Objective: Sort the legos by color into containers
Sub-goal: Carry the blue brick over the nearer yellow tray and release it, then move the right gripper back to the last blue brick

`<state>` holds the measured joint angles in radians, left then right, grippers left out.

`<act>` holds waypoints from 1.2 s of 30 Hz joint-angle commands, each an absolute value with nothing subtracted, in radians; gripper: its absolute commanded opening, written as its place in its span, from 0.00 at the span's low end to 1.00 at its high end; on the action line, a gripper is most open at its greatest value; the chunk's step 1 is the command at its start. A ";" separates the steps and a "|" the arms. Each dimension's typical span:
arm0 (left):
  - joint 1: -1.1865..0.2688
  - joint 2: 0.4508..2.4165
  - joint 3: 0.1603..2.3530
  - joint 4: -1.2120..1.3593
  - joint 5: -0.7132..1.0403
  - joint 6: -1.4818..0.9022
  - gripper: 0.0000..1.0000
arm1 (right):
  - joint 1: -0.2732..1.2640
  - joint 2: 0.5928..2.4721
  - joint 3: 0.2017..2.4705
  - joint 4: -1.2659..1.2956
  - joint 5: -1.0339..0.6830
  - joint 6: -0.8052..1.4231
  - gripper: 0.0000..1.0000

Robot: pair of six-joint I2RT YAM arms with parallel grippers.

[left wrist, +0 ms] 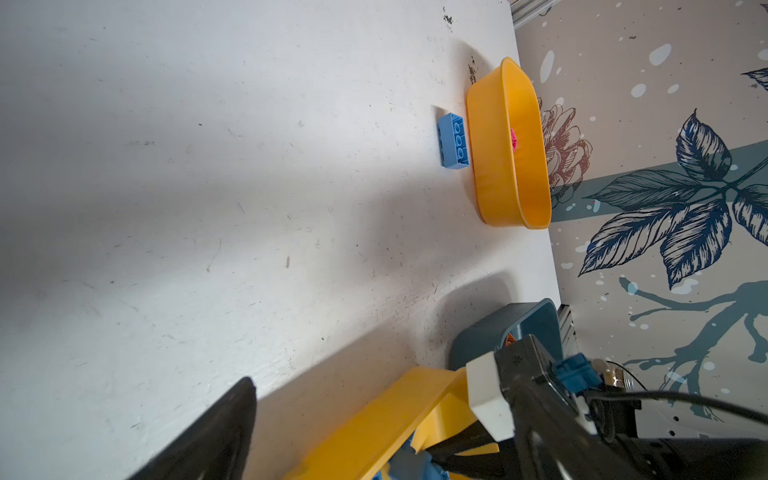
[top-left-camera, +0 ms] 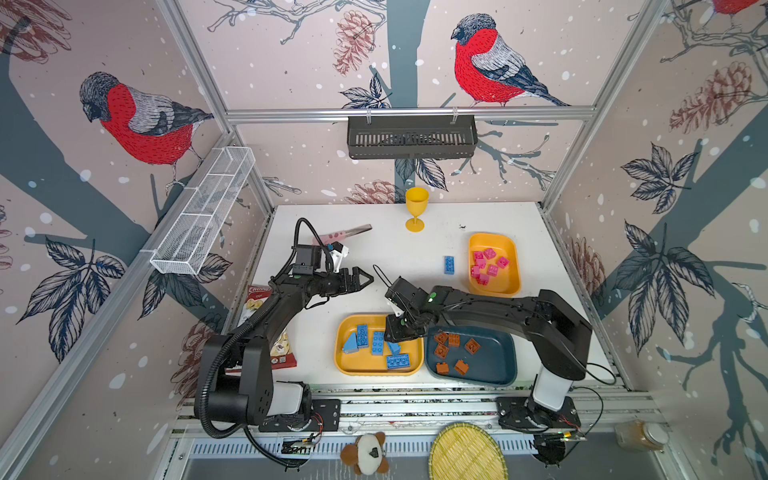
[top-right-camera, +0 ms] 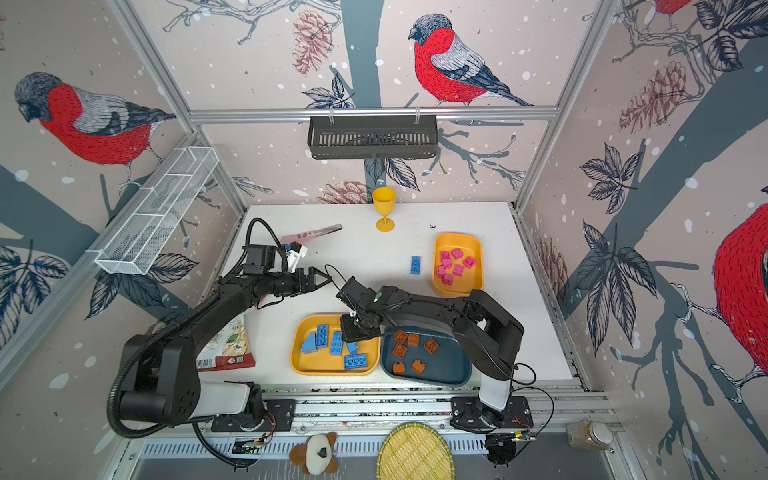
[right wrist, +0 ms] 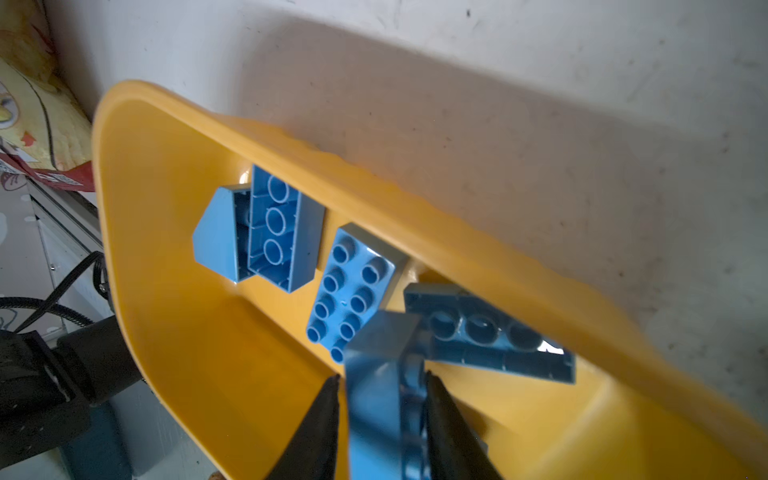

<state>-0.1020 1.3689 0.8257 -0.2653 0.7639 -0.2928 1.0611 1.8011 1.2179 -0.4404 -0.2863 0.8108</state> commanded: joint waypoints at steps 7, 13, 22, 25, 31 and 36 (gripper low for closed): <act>-0.101 1.366 0.841 -0.239 0.790 -0.304 0.94 | 0.986 1.733 1.234 -0.473 -0.277 0.762 0.49; -0.101 1.379 0.853 -0.250 0.790 -0.298 0.94 | 0.853 1.690 1.271 -0.549 -0.215 0.671 0.51; -0.101 1.390 0.863 -0.244 0.790 -0.306 0.94 | 0.627 1.745 1.391 -0.664 0.063 0.514 0.64; -0.101 1.391 0.858 -0.244 0.790 -0.309 0.94 | 0.563 1.776 1.404 -0.632 0.107 0.518 0.68; -0.101 1.397 0.859 -0.245 0.790 -0.310 0.94 | 0.482 1.898 1.477 -0.604 0.170 0.522 0.70; -0.101 1.399 0.859 -0.240 0.796 -0.317 0.94 | 0.457 1.999 1.548 -0.589 0.178 0.526 0.71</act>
<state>-0.1020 1.3979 0.8570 -0.2657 0.7818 -0.3157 0.4625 1.9648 1.5188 -0.6052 0.1505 0.5243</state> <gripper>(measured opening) 0.937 0.717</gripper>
